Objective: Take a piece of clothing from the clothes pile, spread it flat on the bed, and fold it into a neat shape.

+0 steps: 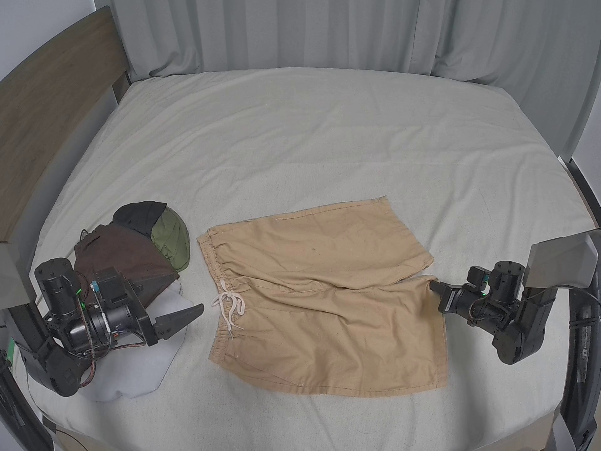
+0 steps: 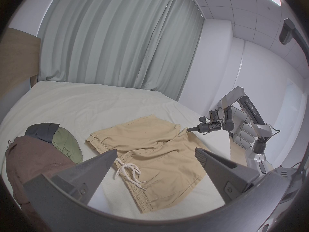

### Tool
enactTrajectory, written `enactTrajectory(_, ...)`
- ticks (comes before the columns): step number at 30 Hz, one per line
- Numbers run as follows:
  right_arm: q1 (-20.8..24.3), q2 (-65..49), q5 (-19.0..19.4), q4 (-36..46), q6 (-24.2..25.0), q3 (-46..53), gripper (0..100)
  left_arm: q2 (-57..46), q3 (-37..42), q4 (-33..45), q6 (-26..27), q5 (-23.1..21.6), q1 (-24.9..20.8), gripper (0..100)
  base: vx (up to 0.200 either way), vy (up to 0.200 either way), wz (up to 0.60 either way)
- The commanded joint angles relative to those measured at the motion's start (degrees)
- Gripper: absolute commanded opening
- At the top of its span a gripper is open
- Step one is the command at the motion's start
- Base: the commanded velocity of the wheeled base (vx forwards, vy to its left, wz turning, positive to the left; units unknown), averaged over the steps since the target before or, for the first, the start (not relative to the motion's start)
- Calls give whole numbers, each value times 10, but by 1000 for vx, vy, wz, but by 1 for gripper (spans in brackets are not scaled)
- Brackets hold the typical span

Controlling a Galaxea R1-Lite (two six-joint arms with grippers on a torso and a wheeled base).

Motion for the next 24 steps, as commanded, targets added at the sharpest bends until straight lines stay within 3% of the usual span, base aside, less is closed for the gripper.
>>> enactTrajectory(1,-3,3,0,0,-1,-5,0,1,-1,0,0,0,0,100,0,0,0)
enactTrajectory(15,-4,2,0,0,-5,-6,0,2,0,0,0,1,0,100,0,0,0)
enactTrajectory(16,-4,2,0,0,-8,-6,100,2,0,0,0,1,0,100,0,0,0)
enactTrajectory(24,-2,-9,2,-1,-14,-6,100,6,1,0,0,0,0,100,0,0,0)
